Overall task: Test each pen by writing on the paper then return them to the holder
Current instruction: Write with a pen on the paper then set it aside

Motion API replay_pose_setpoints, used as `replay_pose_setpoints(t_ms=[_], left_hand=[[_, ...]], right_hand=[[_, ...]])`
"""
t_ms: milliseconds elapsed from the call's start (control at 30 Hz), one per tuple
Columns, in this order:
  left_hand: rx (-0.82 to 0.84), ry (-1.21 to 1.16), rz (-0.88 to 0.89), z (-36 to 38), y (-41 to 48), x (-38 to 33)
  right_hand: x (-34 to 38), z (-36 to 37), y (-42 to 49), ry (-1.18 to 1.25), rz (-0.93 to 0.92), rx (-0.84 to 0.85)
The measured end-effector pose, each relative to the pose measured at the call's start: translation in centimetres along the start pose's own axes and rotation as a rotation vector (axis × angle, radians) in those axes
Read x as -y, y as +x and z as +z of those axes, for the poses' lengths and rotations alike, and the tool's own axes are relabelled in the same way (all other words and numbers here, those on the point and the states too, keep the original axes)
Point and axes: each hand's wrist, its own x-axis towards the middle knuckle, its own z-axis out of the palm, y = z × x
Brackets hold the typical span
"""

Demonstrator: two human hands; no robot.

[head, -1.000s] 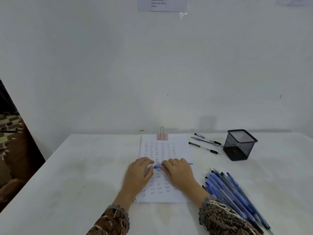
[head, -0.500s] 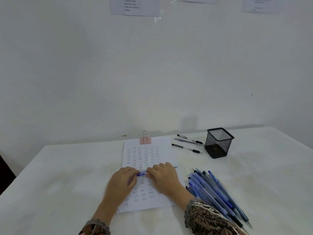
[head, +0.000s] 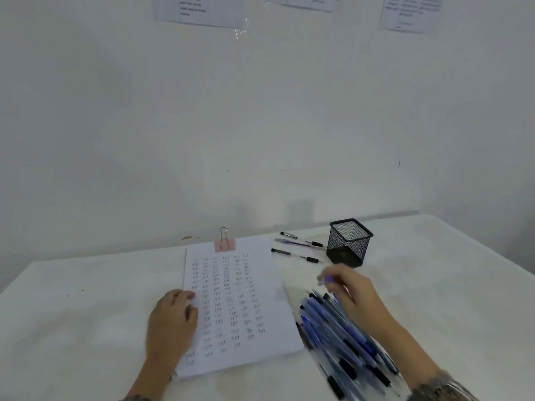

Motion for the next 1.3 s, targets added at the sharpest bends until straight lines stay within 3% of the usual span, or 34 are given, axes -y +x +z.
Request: replay_pose_setpoints(t_ms=[100, 233, 400, 567, 733, 933, 1000, 1100, 1200, 1300], left_hand=[[0.009, 0.016, 0.003, -0.2, 0.0, -0.1], [0.048, 0.032, -0.022, -0.2, 0.0, 0.0], [0.171, 0.105, -0.078, -0.5, 0.0, -0.7], [0.221, 0.121, -0.092, -0.7, 0.1, -0.9], [0.235, 0.119, -0.113, -1.0, 0.0, -1.1], [0.206, 0.168, -0.116, -0.7, 0.1, -1.0], [0.194, 0.163, -0.120, -0.4, 0.2, -0.6], [0.182, 0.131, -0.124, -0.3, 0.1, -0.6], [0.185, 0.120, -0.119, -0.5, 0.0, -1.0], [0.192, 0.126, -0.119, -0.5, 0.0, -0.9]], right_hand=[[-2.8, -1.6, -3.4, -0.243, -0.045, 0.243], [-5.4, -3.1, -5.5, -0.334, -0.043, 0.418], [-3.9, -4.7, -3.2, -0.234, 0.133, 0.420], [-3.0, -3.3, 5.3, -0.216, 0.338, 0.490], [-6.3, 3.1, 12.0, -0.467, 0.465, 0.598], [-9.5, 6.9, 12.7, -0.745, 0.380, 0.560], [-9.3, 6.9, 13.0, -0.735, 0.380, 0.573], [-8.2, 6.1, 14.1, -0.389, 0.442, 0.398], [-5.1, 4.9, 14.8, 0.511, 0.619, 0.086], [-1.6, 4.6, 14.5, 1.257, 0.722, -0.062]])
